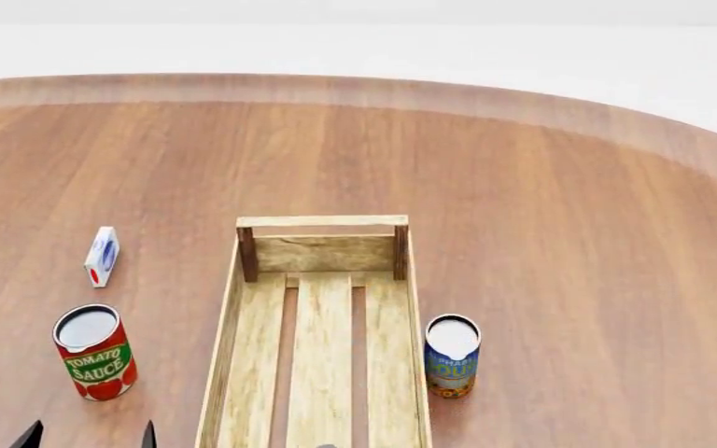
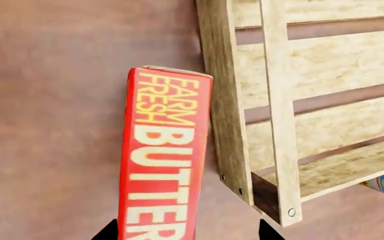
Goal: Pick up the butter and put it in the tray.
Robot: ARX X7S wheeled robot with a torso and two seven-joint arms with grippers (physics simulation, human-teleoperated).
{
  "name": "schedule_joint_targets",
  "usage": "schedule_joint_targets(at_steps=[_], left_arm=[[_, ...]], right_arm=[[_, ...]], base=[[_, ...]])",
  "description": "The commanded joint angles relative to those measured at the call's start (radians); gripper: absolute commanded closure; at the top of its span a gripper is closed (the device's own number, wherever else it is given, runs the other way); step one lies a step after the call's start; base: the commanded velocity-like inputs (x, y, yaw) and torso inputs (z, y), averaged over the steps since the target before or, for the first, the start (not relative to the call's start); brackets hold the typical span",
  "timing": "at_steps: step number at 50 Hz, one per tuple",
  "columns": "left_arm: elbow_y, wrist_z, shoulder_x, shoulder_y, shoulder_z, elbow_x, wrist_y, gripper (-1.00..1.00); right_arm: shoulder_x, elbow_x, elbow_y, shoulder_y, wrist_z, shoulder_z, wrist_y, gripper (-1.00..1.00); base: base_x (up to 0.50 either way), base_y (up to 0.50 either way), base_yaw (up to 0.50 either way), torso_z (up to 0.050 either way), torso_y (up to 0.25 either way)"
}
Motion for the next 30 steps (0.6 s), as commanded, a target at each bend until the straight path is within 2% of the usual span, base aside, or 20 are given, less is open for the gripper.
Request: schedule_joint_targets(at_steps=[1, 8, 15, 30], left_arm=[[0.003, -0.006, -0.005, -0.003, 0.006, -0.005, -0.003, -1.00], [0.003, -0.010, -0.008, -0.006, 0.009, -0.010, -0.006, -1.00], [0.011, -0.013, -0.011, -0.005, 0.012, -0.013, -0.010, -1.00], [0.033, -0.021, -0.020, 0.001, 0.021, -0.019, -0.017, -1.00]], right_arm=[[-0.016, 0.038, -0.018, -0.039, 0.016, 0.024, -0.017, -1.00], [-0.037, 0.049, 0.013, -0.042, 0.014, 0.018, 0.017, -1.00], [-0.028, 0.079, 0.064, -0.056, 0.085, 0.039, -0.047, -1.00], [-0.021, 0.120, 0.110, -0.076, 0.128, 0.054, -0.091, -1.00]], base=[[0.00, 0.00, 0.00, 0.000, 0.000], [0.00, 0.00, 0.00, 0.000, 0.000], [0.00, 0.00, 0.00, 0.000, 0.000], [0.00, 0.00, 0.00, 0.000, 0.000]])
